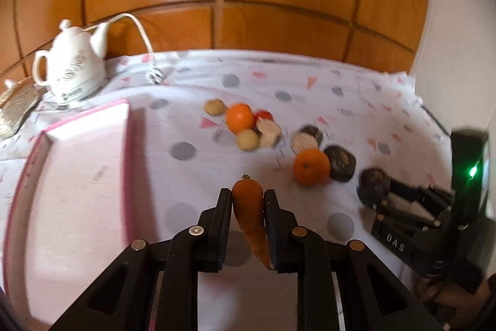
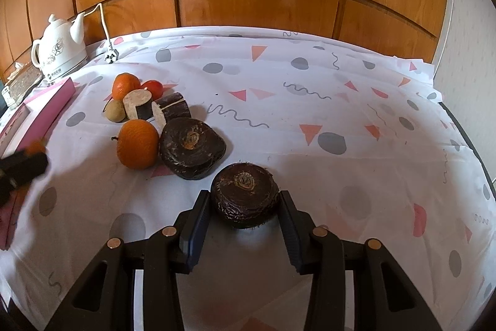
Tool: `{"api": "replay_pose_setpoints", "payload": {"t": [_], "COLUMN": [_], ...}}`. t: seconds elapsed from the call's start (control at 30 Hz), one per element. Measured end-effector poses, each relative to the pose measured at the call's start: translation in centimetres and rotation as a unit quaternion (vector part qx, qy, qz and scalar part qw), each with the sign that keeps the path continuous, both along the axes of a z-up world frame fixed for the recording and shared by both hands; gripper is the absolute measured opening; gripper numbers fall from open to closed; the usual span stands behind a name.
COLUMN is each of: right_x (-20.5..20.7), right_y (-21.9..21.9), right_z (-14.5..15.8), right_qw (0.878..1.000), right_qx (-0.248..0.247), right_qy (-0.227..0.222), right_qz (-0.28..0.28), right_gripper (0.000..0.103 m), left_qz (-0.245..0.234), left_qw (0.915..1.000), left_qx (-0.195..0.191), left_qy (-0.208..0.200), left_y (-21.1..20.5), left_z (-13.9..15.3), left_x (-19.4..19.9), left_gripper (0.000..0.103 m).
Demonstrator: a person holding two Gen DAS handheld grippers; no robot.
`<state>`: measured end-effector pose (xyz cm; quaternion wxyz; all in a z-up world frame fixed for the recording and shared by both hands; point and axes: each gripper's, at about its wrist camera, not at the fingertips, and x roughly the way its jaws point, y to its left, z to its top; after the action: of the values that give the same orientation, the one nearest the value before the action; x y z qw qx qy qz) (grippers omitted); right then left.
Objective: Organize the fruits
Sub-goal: 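Carry the carrot and the dark tuber over the pink tray with both tools, then open the left tool to drop the carrot while the right tool releases the tuber into the tray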
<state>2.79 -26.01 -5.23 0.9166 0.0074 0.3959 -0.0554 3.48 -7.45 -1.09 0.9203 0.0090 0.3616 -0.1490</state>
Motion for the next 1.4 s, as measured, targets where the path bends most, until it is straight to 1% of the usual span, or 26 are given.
{"api": "replay_pose_setpoints", "payload": {"t": [0.1,0.17,0.23,0.3,0.43,0.5,0.57,0.67,0.73,0.83,0.97,1.03,1.2,1.27,1.4], "right_x": [-0.3,-0.7,-1.0,-1.3,-1.6,-1.4,-0.8,-0.7,-0.3,0.0,0.9,1.7,3.1,3.2,3.6], "right_y": [0.2,0.3,0.9,1.7,4.2,5.4,7.2,10.4,12.8,15.9,19.5,21.3,24.2,25.1,26.0], "right_z": [0.2,0.6,1.0,1.9,4.3,5.1,5.7,6.2,6.2,6.2,7.1,7.5,7.7,7.5,6.9], "right_qw": [1.000,1.000,1.000,1.000,0.998,0.996,0.993,0.985,0.977,0.965,0.952,0.948,0.944,0.943,0.945], "right_qx": [0.002,0.011,0.011,0.008,-0.005,-0.002,0.006,0.001,0.005,0.009,0.026,0.038,0.069,0.072,0.079], "right_qy": [0.004,0.004,0.002,-0.009,-0.042,-0.047,-0.046,-0.047,-0.037,-0.029,-0.027,-0.026,-0.013,-0.011,-0.001], "right_qz": [0.002,0.002,0.007,0.018,0.056,0.077,0.112,0.167,0.211,0.260,0.303,0.316,0.323,0.324,0.318], "right_gripper": [0.044,0.044,0.044,0.043,0.044,0.044,0.044,0.044,0.044,0.044,0.044,0.044,0.044,0.044,0.044], "left_qz": [0.018,0.032,0.059,0.083,0.123,0.147,0.170,0.203,0.214,0.231,0.253,0.266,0.288,0.293,0.301], "left_qw": [0.9996,0.9991,0.9978,0.9960,0.9919,0.9888,0.9854,0.9792,0.9769,0.9729,0.9673,0.9640,0.9576,0.9560,0.9535], "left_qx": [-0.006,-0.009,-0.014,-0.018,-0.015,-0.005,0.000,0.007,0.008,0.010,0.005,0.005,0.002,-0.006,-0.003], "left_qy": [-0.019,-0.027,-0.027,-0.030,-0.026,-0.025,-0.018,-0.007,0.000,0.002,0.003,0.001,0.002,0.004,0.000], "left_y": [1.7,3.0,5.0,6.8,9.9,11.5,13.0,15.4,16.2,17.6,18.9,19.5,20.6,21.0,21.1], "left_z": [1.5,2.2,2.9,3.3,3.3,3.1,2.7,2.0,1.7,1.3,1.2,1.2,1.2,1.2,1.1], "left_x": [-0.3,-0.3,-0.1,0.1,0.6,1.0,1.4,1.8,1.9,2.0,1.8,1.5,1.0,0.7,0.2], "left_gripper": [0.021,0.021,0.021,0.021,0.021,0.021,0.021,0.021,0.021,0.021,0.022,0.022,0.022,0.023,0.026]}}
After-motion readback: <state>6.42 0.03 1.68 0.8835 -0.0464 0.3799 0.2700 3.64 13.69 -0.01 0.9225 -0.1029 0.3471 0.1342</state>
